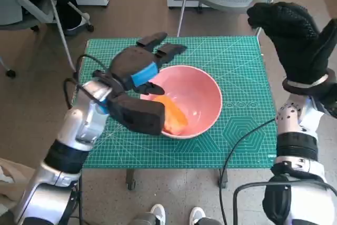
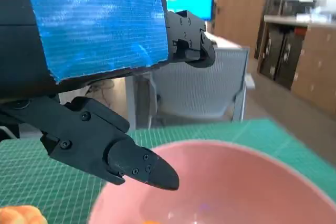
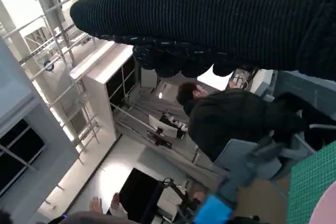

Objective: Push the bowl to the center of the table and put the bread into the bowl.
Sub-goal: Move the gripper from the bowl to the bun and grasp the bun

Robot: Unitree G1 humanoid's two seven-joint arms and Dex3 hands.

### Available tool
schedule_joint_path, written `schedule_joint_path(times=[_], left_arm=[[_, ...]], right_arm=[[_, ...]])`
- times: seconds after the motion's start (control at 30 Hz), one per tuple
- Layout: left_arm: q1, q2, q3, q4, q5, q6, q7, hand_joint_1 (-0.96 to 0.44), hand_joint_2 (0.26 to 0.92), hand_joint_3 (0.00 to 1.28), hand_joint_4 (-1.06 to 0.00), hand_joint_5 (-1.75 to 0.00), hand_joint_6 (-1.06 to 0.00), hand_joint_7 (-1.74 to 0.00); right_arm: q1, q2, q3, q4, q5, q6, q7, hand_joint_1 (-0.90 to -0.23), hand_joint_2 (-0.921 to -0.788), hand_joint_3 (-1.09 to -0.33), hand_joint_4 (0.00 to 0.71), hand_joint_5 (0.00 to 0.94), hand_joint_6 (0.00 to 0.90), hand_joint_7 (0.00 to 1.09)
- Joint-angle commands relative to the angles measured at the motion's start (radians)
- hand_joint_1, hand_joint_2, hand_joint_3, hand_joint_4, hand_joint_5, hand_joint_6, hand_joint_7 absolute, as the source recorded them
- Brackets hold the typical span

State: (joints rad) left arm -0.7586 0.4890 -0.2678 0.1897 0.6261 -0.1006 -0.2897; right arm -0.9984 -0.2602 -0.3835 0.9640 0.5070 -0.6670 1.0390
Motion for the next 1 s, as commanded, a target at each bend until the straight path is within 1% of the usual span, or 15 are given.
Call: schedule_joint_path(times=[0.03,0.23,0.3,0.37,0.63,0.73,0.9,1.0], left_arm=[[0.039,0.047,0.061,-0.076,-0.045,-0.026,-0.001,-0.6,0.858,0.0,-0.13,0.0,-0.25,-0.2],[0.052,0.058,0.078,-0.098,-0.06,-0.034,-0.004,-0.6,0.857,0.0,-0.14,-0.01,-0.27,-0.18],[0.086,0.082,0.127,-0.133,-0.102,-0.045,-0.005,-0.59,0.853,0.0,-0.16,-0.01,-0.29,-0.17],[0.11,0.097,0.158,-0.151,-0.127,-0.054,-0.003,-0.58,0.848,0.0,-0.17,-0.01,-0.31,-0.15],[0.148,0.122,0.19,-0.175,-0.143,-0.067,-0.001,-0.58,0.842,0.0,-0.19,-0.01,-0.35,-0.12],[0.177,0.169,0.238,-0.193,-0.176,-0.088,-0.02,-0.57,0.84,0.0,-0.2,-0.01,-0.35,-0.12],[0.196,0.208,0.272,-0.207,-0.202,-0.096,-0.041,-0.56,0.835,0.0,-0.2,-0.01,-0.36,-0.1],[0.22,0.252,0.307,-0.216,-0.205,-0.097,-0.053,-0.55,0.822,0.0,-0.2,0.0,-0.35,-0.09]], right_arm=[[0.015,0.012,0.002,0.017,0.0,0.008,0.011,-0.709,-0.921,-0.796,0.239,0.0,0.295,0.01],[0.013,0.012,0.002,0.02,0.0,0.007,0.013,-0.704,-0.921,-0.796,0.237,0.0,0.293,0.01],[0.01,0.014,0.0,0.029,0.0,0.007,0.014,-0.703,-0.921,-0.796,0.236,0.0,0.291,0.01],[0.007,0.016,0.0,0.035,0.0,0.006,0.014,-0.702,-0.921,-0.796,0.234,0.0,0.29,0.01],[0.005,0.02,-0.001,0.037,-0.002,0.003,0.013,-0.702,-0.921,-0.796,0.234,0.001,0.29,0.01],[0.007,0.022,0.001,0.031,-0.002,0.003,0.011,-0.702,-0.921,-0.796,0.232,0.0,0.29,0.01],[0.008,0.022,0.001,0.026,-0.002,0.004,0.011,-0.707,-0.921,-0.796,0.23,0.0,0.289,0.01],[0.006,0.019,0.0,0.026,-0.002,0.007,0.011,-0.712,-0.921,-0.795,0.226,0.0,0.287,0.01]])
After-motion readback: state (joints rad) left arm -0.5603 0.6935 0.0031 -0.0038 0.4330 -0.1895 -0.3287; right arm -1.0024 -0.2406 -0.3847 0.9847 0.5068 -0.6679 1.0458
